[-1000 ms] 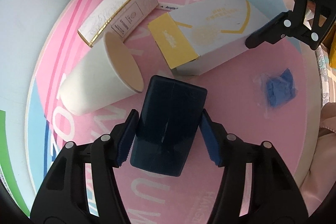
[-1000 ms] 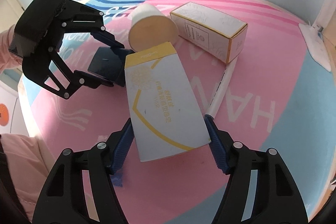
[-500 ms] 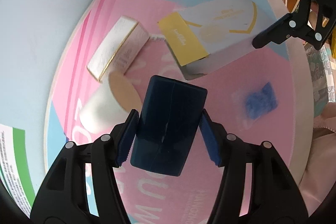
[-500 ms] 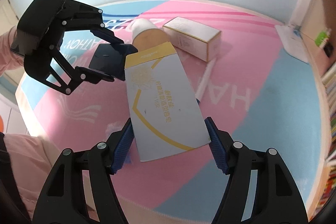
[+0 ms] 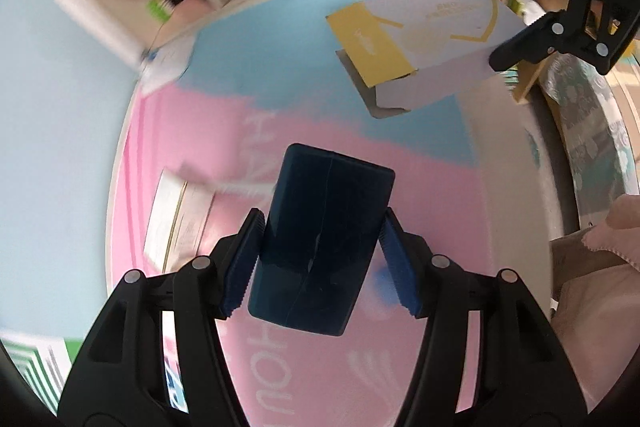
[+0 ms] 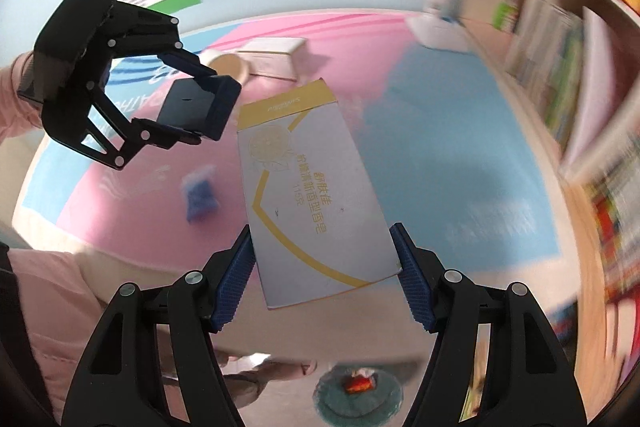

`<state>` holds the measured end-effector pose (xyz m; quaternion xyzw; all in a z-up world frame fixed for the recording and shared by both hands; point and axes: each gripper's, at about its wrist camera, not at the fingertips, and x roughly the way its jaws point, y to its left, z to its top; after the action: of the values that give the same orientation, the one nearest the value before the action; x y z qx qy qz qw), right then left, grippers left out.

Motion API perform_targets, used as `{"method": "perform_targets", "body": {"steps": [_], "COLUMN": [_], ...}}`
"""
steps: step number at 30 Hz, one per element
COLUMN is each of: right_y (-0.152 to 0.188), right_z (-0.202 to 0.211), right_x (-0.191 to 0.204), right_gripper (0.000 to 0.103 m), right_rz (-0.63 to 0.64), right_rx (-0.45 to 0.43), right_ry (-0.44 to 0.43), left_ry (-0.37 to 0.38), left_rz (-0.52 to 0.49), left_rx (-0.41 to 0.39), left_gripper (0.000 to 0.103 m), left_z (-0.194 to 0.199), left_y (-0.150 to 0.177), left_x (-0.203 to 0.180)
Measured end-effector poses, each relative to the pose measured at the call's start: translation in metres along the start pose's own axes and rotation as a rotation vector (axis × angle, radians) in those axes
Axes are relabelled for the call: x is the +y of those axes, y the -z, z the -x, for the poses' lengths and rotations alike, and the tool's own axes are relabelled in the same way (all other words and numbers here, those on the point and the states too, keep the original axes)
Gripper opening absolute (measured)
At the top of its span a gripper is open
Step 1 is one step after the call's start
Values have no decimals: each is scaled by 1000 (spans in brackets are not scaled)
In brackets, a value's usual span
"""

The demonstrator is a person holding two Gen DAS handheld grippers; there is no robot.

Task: Collect trash
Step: 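Lift both boxes with both tools and carry them over the teal wastebasket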

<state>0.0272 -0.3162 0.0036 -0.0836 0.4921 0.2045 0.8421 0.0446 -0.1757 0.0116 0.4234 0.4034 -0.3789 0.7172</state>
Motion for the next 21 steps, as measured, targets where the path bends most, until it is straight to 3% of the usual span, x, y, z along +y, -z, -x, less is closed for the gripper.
{"method": "perform_targets", "body": {"steps": [11, 21], "right_y": [112, 204], "right_z": [78, 124], "right_x": [-34, -45], "right_gripper": [67, 68], "right_rz": [-248, -448], "right_rx": [-24, -15], "right_ry": [151, 254], "left_ry": [99, 210], "left_rz": [-238, -407], "left_rx": [-80, -111], "left_gripper": [56, 56], "left_z": [1, -12], "left_y": [-73, -126], "left_x": [-95, -179]}}
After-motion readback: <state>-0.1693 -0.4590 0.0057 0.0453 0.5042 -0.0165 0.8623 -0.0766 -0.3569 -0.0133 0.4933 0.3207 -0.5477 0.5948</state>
